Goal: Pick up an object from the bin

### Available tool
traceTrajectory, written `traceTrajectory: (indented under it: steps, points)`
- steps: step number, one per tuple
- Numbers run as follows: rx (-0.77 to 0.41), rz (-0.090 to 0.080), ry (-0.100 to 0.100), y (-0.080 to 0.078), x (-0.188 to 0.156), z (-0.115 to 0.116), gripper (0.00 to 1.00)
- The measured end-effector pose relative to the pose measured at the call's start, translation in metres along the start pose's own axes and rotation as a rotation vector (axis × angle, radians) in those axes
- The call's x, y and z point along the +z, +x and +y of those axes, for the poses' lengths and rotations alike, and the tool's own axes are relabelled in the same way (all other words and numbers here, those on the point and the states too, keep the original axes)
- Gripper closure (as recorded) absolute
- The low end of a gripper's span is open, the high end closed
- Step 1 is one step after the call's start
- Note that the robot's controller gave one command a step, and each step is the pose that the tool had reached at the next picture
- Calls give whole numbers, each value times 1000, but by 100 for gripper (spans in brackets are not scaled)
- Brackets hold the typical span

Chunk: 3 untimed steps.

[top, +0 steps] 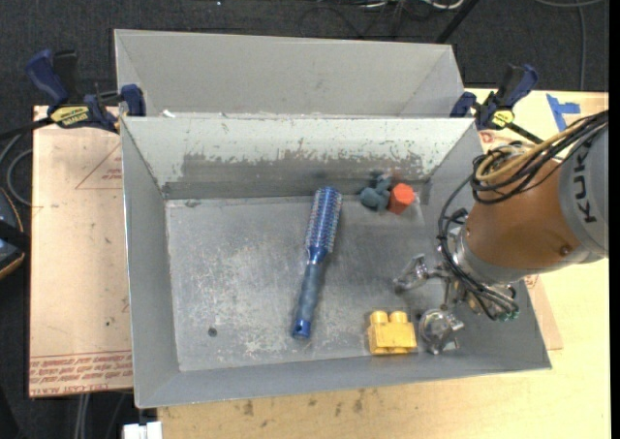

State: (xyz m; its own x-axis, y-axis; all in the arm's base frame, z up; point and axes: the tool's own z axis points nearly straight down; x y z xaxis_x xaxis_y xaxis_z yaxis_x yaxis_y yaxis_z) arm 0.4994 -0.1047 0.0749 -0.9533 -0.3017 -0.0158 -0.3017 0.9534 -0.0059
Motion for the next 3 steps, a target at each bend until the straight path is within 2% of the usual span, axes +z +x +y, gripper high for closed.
traceTrajectory:
  steps: [1, 2, 3]
  points:
    - [-98, -10, 7, -16, -2, 59, 0]
    - [-94, -1, -2, -13, 1, 61, 100]
    - [-95, -2, -1, -14, 0, 61, 0]
